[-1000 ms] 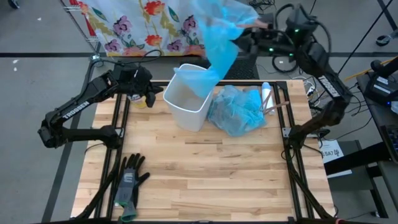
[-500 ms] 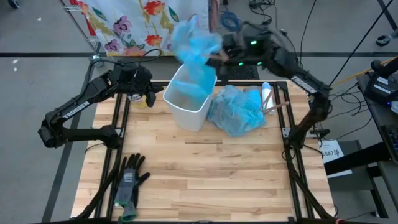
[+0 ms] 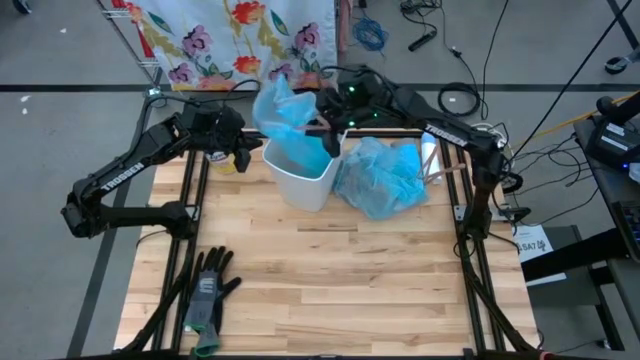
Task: Place trash/remove bag and relplace
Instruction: Insert the new trash bag into the trash bin
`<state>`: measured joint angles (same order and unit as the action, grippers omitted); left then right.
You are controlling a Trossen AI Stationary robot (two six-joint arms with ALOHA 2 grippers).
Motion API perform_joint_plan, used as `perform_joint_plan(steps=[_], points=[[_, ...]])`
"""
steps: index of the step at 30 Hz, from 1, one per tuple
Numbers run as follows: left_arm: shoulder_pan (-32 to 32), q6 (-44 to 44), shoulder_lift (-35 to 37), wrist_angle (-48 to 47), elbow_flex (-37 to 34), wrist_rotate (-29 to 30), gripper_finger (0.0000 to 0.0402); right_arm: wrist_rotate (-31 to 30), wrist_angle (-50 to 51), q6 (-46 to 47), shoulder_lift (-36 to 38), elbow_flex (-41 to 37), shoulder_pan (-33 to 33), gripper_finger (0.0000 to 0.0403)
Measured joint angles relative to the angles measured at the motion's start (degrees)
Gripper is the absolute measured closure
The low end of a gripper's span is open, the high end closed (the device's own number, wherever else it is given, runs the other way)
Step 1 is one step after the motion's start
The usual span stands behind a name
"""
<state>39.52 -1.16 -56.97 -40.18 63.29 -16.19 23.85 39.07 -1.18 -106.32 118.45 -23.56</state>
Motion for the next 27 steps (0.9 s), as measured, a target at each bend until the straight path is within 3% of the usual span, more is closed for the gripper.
perform_joint_plan(steps=[10, 19, 27], points=[[0.0, 0.4, 0.0, 0.1, 0.0, 1.0, 0.0401, -5.6, 4.3, -2.5, -0.3, 0.0, -1.6, 0.0394], [0.2, 0.1, 0.0, 0.1, 0.0, 2.8, 0.0401, -5.5, 6.6, -1.1, -0.2, 0.0, -1.0, 0.0309], [0.3, 0.1, 0.0, 0.0, 0.0, 2.8, 0.0401, -5.8, 20.3, -1.0, 2.8, 0.0, -3.6, 0.0253]])
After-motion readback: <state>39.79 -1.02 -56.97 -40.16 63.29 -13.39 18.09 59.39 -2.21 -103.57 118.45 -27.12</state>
